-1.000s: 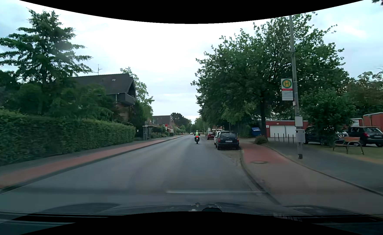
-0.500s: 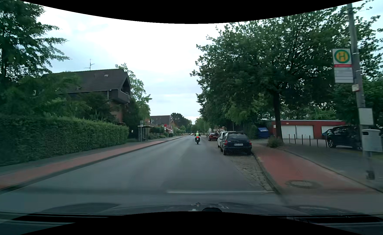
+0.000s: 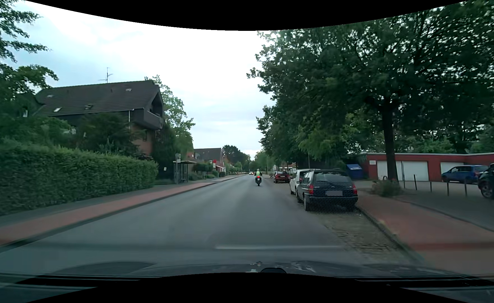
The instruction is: Follow the waypoints while adhering to traffic rules and regulations
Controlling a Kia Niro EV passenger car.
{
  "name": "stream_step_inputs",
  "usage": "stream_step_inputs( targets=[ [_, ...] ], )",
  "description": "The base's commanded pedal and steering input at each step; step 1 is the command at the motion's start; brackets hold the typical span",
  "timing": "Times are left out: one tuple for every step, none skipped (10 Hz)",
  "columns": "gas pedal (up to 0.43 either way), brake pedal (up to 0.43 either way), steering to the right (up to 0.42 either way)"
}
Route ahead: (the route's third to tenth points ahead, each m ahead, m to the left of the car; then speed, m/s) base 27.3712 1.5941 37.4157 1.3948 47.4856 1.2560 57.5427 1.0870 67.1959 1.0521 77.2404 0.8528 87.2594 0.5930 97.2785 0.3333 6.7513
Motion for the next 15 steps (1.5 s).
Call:
stream_step_inputs(
  targets=[
    [0.130,0.000,-0.015],
    [0.130,0.000,-0.012],
    [0.130,0.000,-0.010],
    [0.130,0.000,-0.008],
    [0.130,0.000,-0.006],
    [0.130,0.000,-0.005],
    [0.130,0.000,-0.003],
    [0.138,0.000,0.000],
    [0.138,0.000,0.002],
    [0.138,0.000,0.004],
    [0.138,0.000,0.006],
    [0.150,0.000,0.010],
    [0.150,0.000,0.012],
    [0.150,0.000,0.012],
    [0.150,0.000,0.011]
  ],
)
